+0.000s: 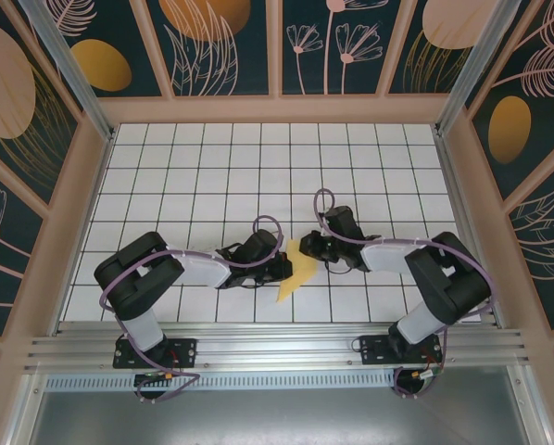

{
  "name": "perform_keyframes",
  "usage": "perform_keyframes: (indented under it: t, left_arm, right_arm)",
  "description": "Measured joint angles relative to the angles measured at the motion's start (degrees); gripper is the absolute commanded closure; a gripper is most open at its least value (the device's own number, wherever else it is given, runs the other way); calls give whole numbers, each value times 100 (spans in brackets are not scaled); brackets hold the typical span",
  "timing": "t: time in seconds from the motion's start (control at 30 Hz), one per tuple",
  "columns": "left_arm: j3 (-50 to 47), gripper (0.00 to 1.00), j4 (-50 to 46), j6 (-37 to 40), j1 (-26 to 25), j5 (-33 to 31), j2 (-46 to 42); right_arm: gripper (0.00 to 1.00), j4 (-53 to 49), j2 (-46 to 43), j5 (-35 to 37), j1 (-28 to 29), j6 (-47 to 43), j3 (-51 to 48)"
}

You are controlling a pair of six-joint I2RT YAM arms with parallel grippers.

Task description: Fold a paper plane with a square sheet of paper (pick it up from the middle)

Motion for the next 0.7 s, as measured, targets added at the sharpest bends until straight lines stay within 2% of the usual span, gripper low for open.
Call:
perform_keyframes:
  t: [0.27, 0.7]
  left_arm:
    - [7, 100, 20, 35, 0, 0, 33]
    - [-46, 100, 315, 140, 0, -20, 118]
  right_arm:
    - [88, 13, 304, -26, -306, -267, 98]
    - [87, 195, 533, -568, -723, -321, 190]
